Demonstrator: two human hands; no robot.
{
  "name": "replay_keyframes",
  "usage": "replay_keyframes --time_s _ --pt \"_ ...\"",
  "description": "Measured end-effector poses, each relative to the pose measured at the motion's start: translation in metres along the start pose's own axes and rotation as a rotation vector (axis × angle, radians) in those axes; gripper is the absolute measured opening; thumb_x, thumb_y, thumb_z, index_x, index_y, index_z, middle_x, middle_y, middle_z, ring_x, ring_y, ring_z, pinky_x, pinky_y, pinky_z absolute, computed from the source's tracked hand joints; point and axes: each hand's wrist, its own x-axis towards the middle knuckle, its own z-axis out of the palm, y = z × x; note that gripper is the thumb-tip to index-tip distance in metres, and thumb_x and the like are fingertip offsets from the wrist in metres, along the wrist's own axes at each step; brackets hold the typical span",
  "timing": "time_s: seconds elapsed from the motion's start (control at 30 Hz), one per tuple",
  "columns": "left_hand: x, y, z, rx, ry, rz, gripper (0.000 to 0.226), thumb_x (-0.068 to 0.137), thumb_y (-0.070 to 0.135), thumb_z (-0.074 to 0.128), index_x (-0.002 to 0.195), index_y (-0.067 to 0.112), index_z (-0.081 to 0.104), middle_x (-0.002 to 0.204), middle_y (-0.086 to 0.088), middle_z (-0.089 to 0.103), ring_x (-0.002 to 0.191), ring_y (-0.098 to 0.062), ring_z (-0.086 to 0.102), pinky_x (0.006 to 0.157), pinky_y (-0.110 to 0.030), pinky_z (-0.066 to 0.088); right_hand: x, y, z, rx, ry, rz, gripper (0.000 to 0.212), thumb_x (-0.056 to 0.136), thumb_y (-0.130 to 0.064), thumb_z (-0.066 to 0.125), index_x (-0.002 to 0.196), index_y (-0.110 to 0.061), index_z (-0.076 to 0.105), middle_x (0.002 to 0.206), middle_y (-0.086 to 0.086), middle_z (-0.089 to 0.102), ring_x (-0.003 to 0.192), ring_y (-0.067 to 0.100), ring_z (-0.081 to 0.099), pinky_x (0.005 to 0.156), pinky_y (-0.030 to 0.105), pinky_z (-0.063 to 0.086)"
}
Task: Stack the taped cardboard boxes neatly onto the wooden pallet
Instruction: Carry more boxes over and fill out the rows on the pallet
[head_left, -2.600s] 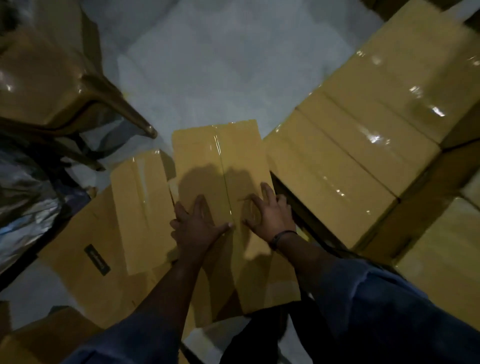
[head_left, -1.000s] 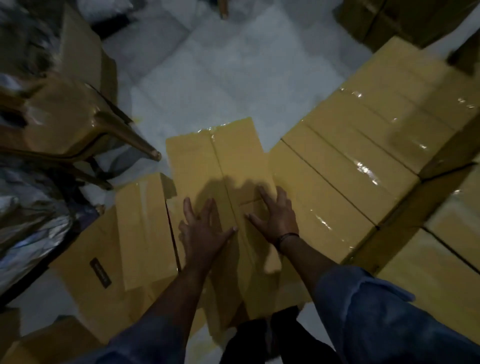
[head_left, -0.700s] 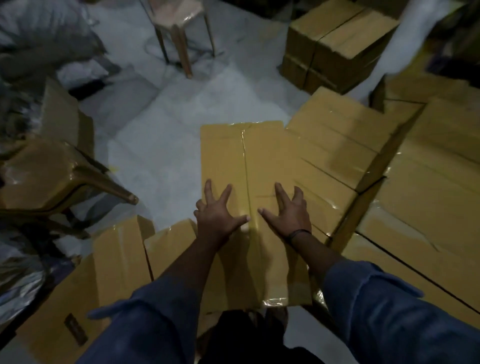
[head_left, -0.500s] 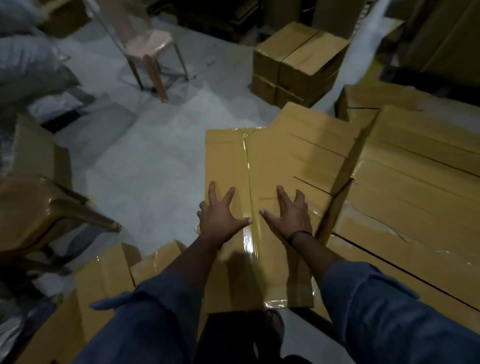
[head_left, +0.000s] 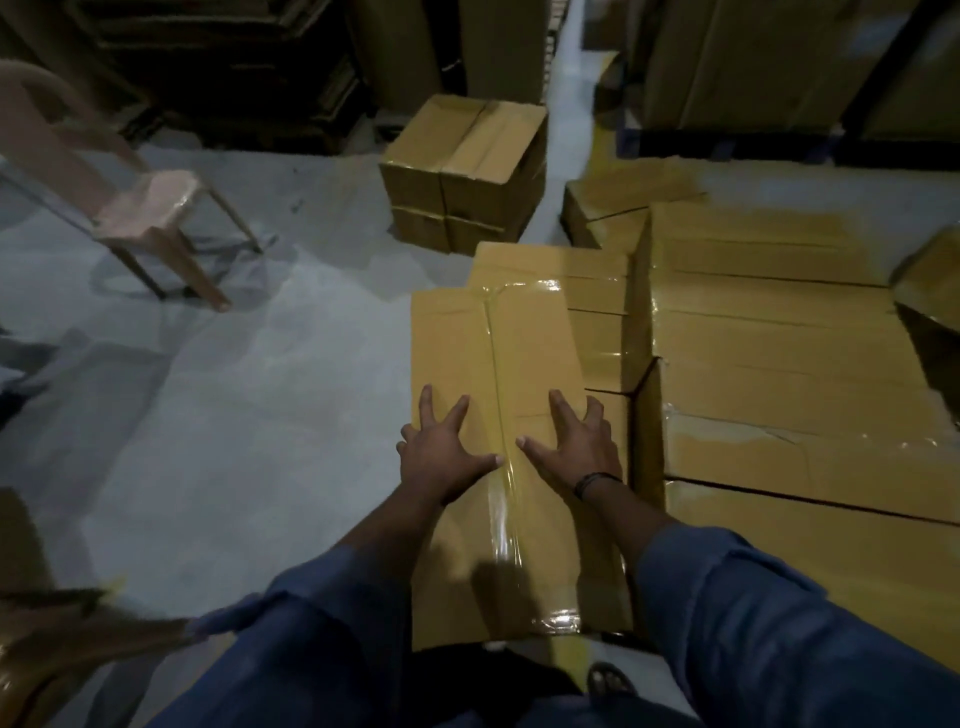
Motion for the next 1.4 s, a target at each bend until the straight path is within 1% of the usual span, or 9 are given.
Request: replay_keyframes --time_s 0.33,0.5,0.63,0.77,0.9,1.07,1.17,1.27,1.4 --pt "0.123 -0.069 -0.043 0.134 -0.249 0.344 0.116 0.064 0.083 0.074 0.16 0.048 0.02 0.17 0.008 -0.017 0.146 -0.049 0.027 0.115 -0.062 0.035 0.019 -0.088 0.063 0.066 0.143 0.396 0.1 0.075 -0.081 0.064 0.157 -0.044 0.019 0.162 0.009 0.011 0.142 0.038 0.031 0.111 0.05 0.042" --pt "0.148 -0.05 -0.058 0.231 -0.307 0.56 0.115 0.062 0.082 0.076 0.158 0.05 0.021 0.171 0.008 -0.016 0.144 -0.049 0.029 0.115 -0.06 0.033 0.003 -0.1 0.072 0.172 0.254 0.568 0.102 0.074 -0.08 0.065 0.158 -0.043 0.018 0.161 0.007 0.01 0.142 0.036 0.031 0.112 0.049 0.04" --pt "0.156 -0.031 -0.067 0.293 -0.335 0.662 0.114 0.063 0.082 0.076 0.158 0.049 0.021 0.171 0.007 -0.017 0.142 -0.051 0.03 0.113 -0.058 0.033 -0.004 -0.1 0.073 0.219 0.32 0.646 0.102 0.073 -0.082 0.061 0.156 -0.044 0.016 0.154 0.006 0.016 0.136 0.034 0.037 0.107 0.05 0.045" --pt "0.16 -0.021 -0.068 0.343 -0.315 0.697 0.115 0.061 0.085 0.073 0.157 0.051 0.02 0.17 0.007 -0.017 0.14 -0.051 0.032 0.112 -0.059 0.036 -0.003 -0.104 0.073 0.241 0.372 0.673 0.1 0.076 -0.08 0.061 0.158 -0.044 0.015 0.159 0.005 0.012 0.141 0.033 0.033 0.108 0.048 0.044" --pt "0.171 -0.014 -0.068 0.369 -0.326 0.725 0.116 0.06 0.087 0.072 0.157 0.05 0.021 0.17 0.007 -0.016 0.14 -0.052 0.032 0.111 -0.061 0.036 0.0 -0.108 0.072 0.28 0.399 0.694 0.099 0.076 -0.08 0.06 0.157 -0.046 0.015 0.164 0.004 0.006 0.147 0.034 0.025 0.111 0.05 0.041" --pt "0.18 -0.003 -0.061 0.419 -0.372 0.88 0.116 0.062 0.087 0.071 0.159 0.048 0.02 0.171 0.005 -0.018 0.142 -0.051 0.032 0.111 -0.06 0.037 -0.009 -0.111 0.084 0.329 0.465 0.846 0.101 0.073 -0.083 0.058 0.156 -0.047 0.014 0.164 0.005 0.008 0.145 0.034 0.029 0.111 0.049 0.042" --pt "0.195 -0.002 -0.051 0.43 -0.457 0.984 0.117 0.062 0.086 0.072 0.159 0.049 0.019 0.17 0.007 -0.019 0.142 -0.05 0.033 0.112 -0.06 0.037 -0.01 -0.119 0.101 0.343 0.477 0.962 0.102 0.072 -0.084 0.057 0.155 -0.049 0.011 0.164 0.007 0.009 0.145 0.036 0.028 0.111 0.05 0.042" --pt "0.205 -0.006 -0.043 0.445 -0.532 1.162 0.115 0.063 0.084 0.072 0.159 0.047 0.019 0.171 0.006 -0.018 0.141 -0.05 0.034 0.112 -0.06 0.038 -0.015 -0.139 0.128 0.366 0.554 1.104 0.1 0.071 -0.085 0.056 0.154 -0.049 0.013 0.163 0.01 0.01 0.144 0.039 0.03 0.11 0.051 0.043" --pt "0.207 -0.023 -0.038 0.511 -0.603 1.304 0.114 0.066 0.081 0.073 0.16 0.046 0.019 0.17 0.007 -0.022 0.141 -0.05 0.032 0.112 -0.06 0.037 -0.024 -0.175 0.167 0.445 0.645 1.268 0.1 0.072 -0.085 0.057 0.153 -0.049 0.013 0.164 0.008 0.009 0.145 0.038 0.031 0.108 0.05 0.045"
